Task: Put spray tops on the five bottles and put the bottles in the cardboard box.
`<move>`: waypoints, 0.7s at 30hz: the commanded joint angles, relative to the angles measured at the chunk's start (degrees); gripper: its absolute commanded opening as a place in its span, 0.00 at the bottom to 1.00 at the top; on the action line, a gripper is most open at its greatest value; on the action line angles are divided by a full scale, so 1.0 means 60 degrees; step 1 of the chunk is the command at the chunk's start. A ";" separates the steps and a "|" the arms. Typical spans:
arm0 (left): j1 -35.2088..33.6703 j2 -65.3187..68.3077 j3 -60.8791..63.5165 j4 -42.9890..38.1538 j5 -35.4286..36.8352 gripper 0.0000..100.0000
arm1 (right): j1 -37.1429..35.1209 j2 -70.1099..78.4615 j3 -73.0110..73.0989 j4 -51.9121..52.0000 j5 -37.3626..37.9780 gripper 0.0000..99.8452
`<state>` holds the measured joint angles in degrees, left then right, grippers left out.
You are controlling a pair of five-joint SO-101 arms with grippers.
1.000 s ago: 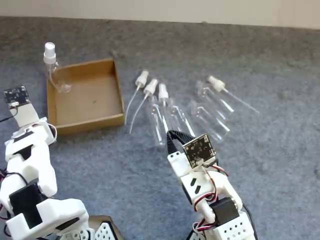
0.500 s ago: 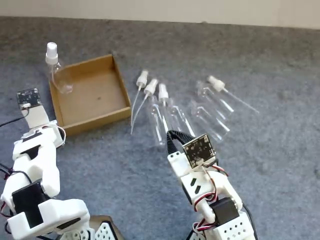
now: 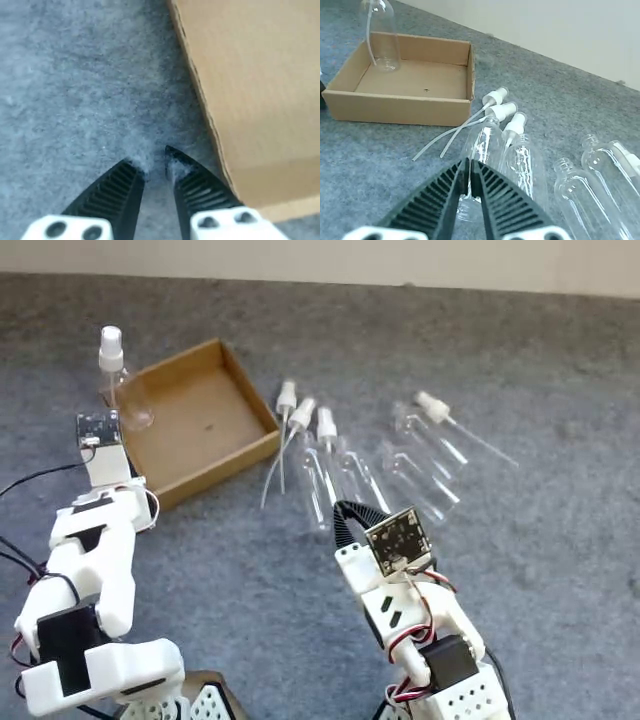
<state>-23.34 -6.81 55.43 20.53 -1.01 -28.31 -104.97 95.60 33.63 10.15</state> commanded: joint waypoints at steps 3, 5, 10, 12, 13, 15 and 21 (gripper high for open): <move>0.0432 -0.0505 -0.0051 0.0777 -0.0073 0.01 | 0.0139 -0.0066 0.1077 0.0022 0.0117 0.01; 0.0462 -0.1297 -0.0037 0.1714 -0.0073 0.01 | 0.0139 -0.0066 0.1077 0.0022 0.0117 0.01; 0.0462 -0.3934 0.0007 0.3853 -0.0088 0.01 | 0.0139 -0.0066 0.1077 0.0022 0.0117 0.01; 0.0462 -0.4916 0.0007 0.4527 -0.0088 0.01 | 0.0139 -0.0066 0.1077 0.0022 0.0117 0.01; 0.0491 -0.5341 0.0007 0.4791 -0.0088 0.01 | 0.0139 -0.0066 0.1077 0.0007 0.0117 0.01; 0.0755 -0.6088 0.0007 0.5216 -0.0088 0.01 | 0.0154 -0.0066 0.1106 -0.0022 0.0103 0.01; 0.2278 -0.6952 -0.0081 0.6081 -0.0088 0.02 | 0.0696 -0.0066 0.1106 -0.0110 0.0073 0.01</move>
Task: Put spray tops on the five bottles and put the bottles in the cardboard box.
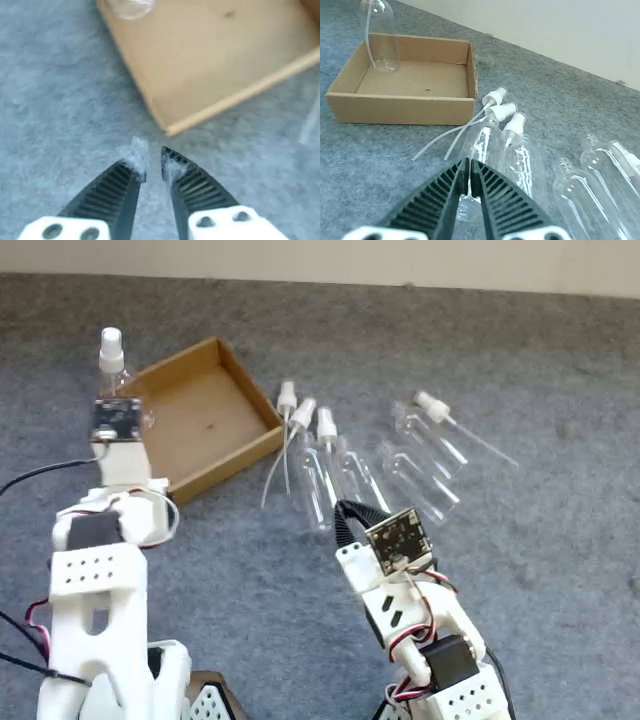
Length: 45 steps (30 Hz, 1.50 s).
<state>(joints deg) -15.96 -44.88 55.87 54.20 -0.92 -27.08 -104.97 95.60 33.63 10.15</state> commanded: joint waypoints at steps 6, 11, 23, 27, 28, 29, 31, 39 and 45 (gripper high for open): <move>0.2821 -0.0564 -0.0857 0.1319 -0.0059 0.02 | 0.1810 -0.0066 0.1106 -0.0593 0.0059 0.01; 0.4051 -0.0564 -0.2073 0.2549 -0.0015 0.13 | 0.1883 -0.0066 0.1121 -0.0535 0.0059 0.01; 0.5692 -0.0535 -0.2498 0.2681 0.1392 0.25 | 0.1897 -0.0066 0.1121 -0.0520 0.0059 0.01; 0.5692 -0.0418 -0.2777 0.2740 0.1407 0.25 | 0.1897 -0.0066 0.1121 -0.0520 0.0059 0.01; 0.5692 -0.0227 -0.2982 0.2740 0.1436 0.25 | 0.1897 -0.0066 0.1121 -0.0520 0.0059 0.01; 0.5692 0.0022 -0.3245 0.2740 0.1626 0.25 | 0.1897 -0.0066 0.1121 -0.0520 0.0059 0.01; 0.5678 0.0725 -0.3890 0.2740 0.2051 0.25 | 0.1897 -0.0066 0.1121 -0.0520 0.0059 0.01; 0.5619 0.4828 -0.7524 0.2667 0.2125 0.21 | 0.1897 -0.0066 0.1121 -0.0520 0.0059 0.01; 0.5385 0.8505 -1.1070 0.2667 0.2125 0.04 | 0.1897 -0.0066 0.1121 -0.0520 0.0059 0.01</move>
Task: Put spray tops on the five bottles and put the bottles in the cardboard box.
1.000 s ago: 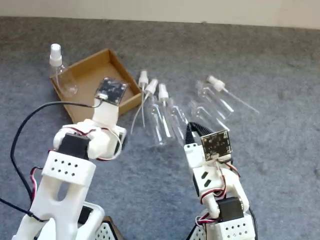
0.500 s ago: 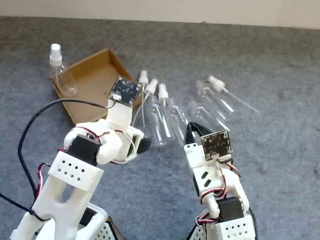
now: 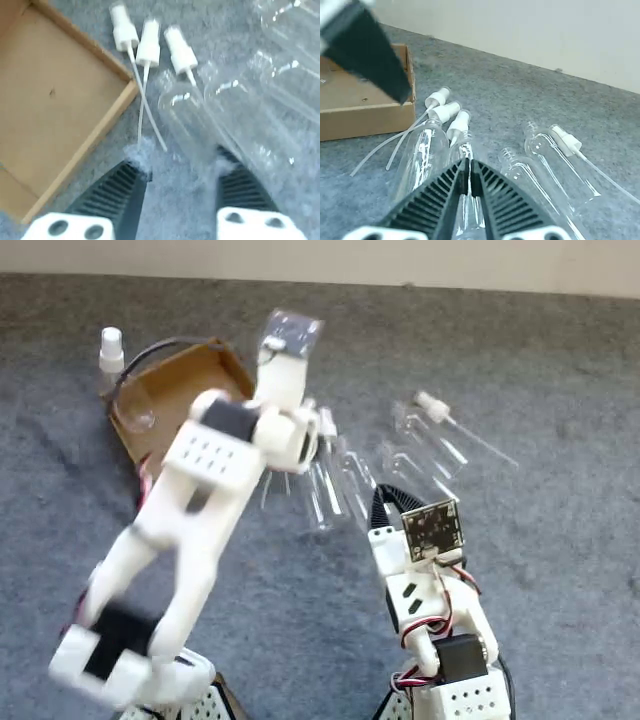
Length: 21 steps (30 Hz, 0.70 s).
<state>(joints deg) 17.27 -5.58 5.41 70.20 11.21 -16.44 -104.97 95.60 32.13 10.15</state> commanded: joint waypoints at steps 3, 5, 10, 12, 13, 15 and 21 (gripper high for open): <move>-0.0564 0.3480 -0.4403 0.0000 0.0103 0.04 | 0.0139 -0.0066 0.1121 -0.0271 0.0059 0.01; -0.0799 0.4315 -0.5399 0.0000 0.0103 0.03 | 0.0139 -0.0066 0.1121 -0.0271 0.0059 0.01; -0.1150 0.6366 -0.7773 0.0000 0.0088 0.03 | 0.0139 -0.0066 0.1121 -0.0271 0.0088 0.01; -0.1253 0.7245 -0.8725 0.0000 0.0088 0.03 | 0.0139 -0.0066 0.1121 -0.0271 0.0088 0.01; -0.1282 0.7700 -0.9165 0.0000 0.0088 0.03 | 0.0139 -0.0066 0.1121 -0.0271 0.0088 0.01; -0.1355 0.8579 -1.0147 0.0000 0.0088 0.03 | 0.0125 -0.0066 0.1121 -0.0271 0.0088 0.01; -0.1722 1.0821 -1.3033 0.0073 0.0088 0.03 | 0.0110 -0.0066 0.1121 -0.0271 0.0088 0.01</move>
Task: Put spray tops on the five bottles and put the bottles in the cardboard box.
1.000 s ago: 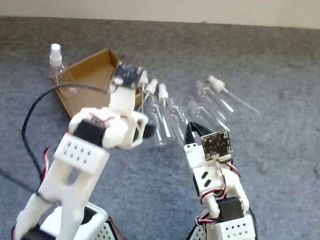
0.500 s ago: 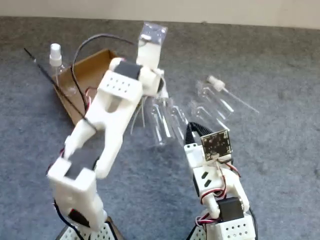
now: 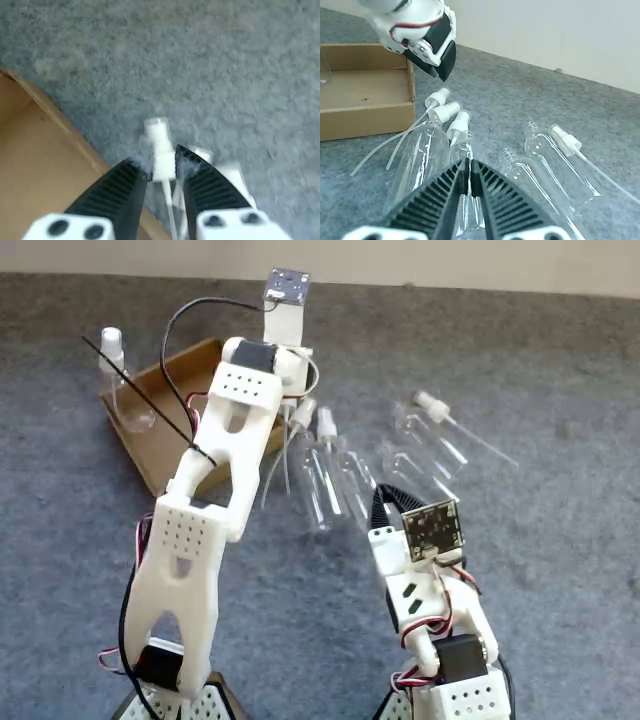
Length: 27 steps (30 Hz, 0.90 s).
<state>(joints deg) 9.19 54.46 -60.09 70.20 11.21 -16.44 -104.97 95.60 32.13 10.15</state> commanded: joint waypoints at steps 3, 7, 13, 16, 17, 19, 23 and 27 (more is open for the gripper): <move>-0.0462 0.1590 -0.3158 0.0073 0.0088 0.03 | 0.0095 -0.0066 0.1121 -0.0271 0.0088 0.01; -0.0447 0.2264 -0.3788 0.0073 0.0088 0.03 | 0.0095 -0.0066 0.1121 -0.0271 0.0103 0.01; -0.0388 0.2498 -0.3758 0.0205 0.0088 0.03 | 0.0095 -0.0066 0.1121 -0.0271 0.0103 0.01; -0.0359 0.2498 -0.3773 0.0777 0.0088 0.03 | 0.0095 -0.0066 0.1121 -0.0271 0.0103 0.01; -0.0315 0.2498 -0.3773 0.0952 0.0088 0.03 | 0.0095 -0.0066 0.1121 -0.0271 0.0103 0.01; -0.0242 0.2498 -0.3773 0.1260 0.0088 0.03 | 0.0095 -0.0066 0.1121 -0.0271 0.0117 0.01; 0.0095 0.2498 -0.3773 0.1656 0.0088 0.03 | 0.0095 -0.0066 0.1121 -0.0271 0.0117 0.01; 0.0520 0.2498 -0.3773 0.1846 0.0088 0.03 | 0.0095 -0.0066 0.1121 -0.0271 0.0117 0.01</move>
<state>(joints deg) 8.84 70.37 -80.57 79.43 11.21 -16.44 -104.97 95.60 32.04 10.15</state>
